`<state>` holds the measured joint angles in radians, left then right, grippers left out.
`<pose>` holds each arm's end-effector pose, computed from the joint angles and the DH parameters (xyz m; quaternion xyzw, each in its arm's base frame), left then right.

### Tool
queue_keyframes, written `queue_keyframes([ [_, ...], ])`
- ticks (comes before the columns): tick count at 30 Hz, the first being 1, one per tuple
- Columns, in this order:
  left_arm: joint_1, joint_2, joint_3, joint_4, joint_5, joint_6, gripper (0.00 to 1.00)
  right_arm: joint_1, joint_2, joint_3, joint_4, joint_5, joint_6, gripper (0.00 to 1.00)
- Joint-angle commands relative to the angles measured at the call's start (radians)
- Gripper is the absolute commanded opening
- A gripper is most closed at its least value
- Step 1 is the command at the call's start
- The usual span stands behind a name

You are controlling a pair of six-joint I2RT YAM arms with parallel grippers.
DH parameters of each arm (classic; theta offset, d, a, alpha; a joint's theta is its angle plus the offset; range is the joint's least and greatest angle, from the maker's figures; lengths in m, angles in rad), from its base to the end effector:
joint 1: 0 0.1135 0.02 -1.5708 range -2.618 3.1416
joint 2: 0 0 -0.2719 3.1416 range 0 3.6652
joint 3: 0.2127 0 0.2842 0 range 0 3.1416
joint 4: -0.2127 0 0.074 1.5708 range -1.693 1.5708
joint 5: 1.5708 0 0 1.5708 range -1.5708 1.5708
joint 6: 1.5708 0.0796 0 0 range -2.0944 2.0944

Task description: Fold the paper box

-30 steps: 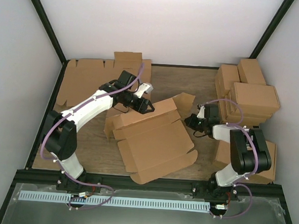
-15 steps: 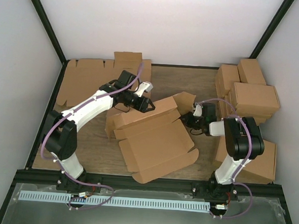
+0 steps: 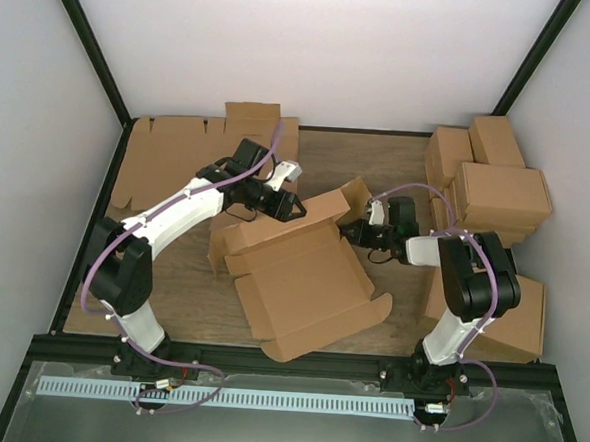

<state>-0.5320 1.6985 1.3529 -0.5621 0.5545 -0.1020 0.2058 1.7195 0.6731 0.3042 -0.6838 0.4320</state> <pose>0.3437 -0.2510 0.2339 0.2811 0.8695 -0.3435 0.2168 0.3336 0.1210 0.0802 -0.0368 0.8721 0.4103 0.2639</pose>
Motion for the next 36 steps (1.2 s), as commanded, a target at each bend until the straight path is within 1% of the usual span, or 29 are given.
queue_keyframes([
  [1,-0.003,0.015,-0.023,0.001,-0.018,-0.003,0.51,0.034,0.01,0.072,-0.076,0.009,-0.066,0.01],
  [5,-0.003,0.014,-0.03,0.009,-0.012,-0.011,0.51,0.044,0.042,0.094,-0.099,0.015,-0.059,0.01],
  [14,-0.003,0.017,-0.033,0.009,-0.015,-0.008,0.51,0.07,0.108,0.067,-0.075,0.018,-0.034,0.01],
  [19,-0.003,0.02,-0.035,0.013,-0.015,-0.01,0.51,0.071,0.12,0.051,-0.06,0.021,-0.034,0.01],
  [23,-0.003,0.022,-0.029,0.008,-0.019,-0.008,0.51,0.071,0.077,0.052,-0.078,0.057,-0.042,0.01],
  [28,-0.003,0.025,-0.024,0.004,-0.023,-0.003,0.51,0.069,-0.015,0.04,-0.095,0.144,-0.046,0.06],
  [31,-0.003,0.027,-0.024,0.0,-0.026,0.0,0.51,0.062,-0.084,-0.008,-0.061,0.186,-0.043,0.08],
  [36,-0.003,0.027,-0.023,-0.001,-0.027,0.004,0.51,0.058,-0.207,-0.081,-0.041,0.28,-0.06,0.1],
])
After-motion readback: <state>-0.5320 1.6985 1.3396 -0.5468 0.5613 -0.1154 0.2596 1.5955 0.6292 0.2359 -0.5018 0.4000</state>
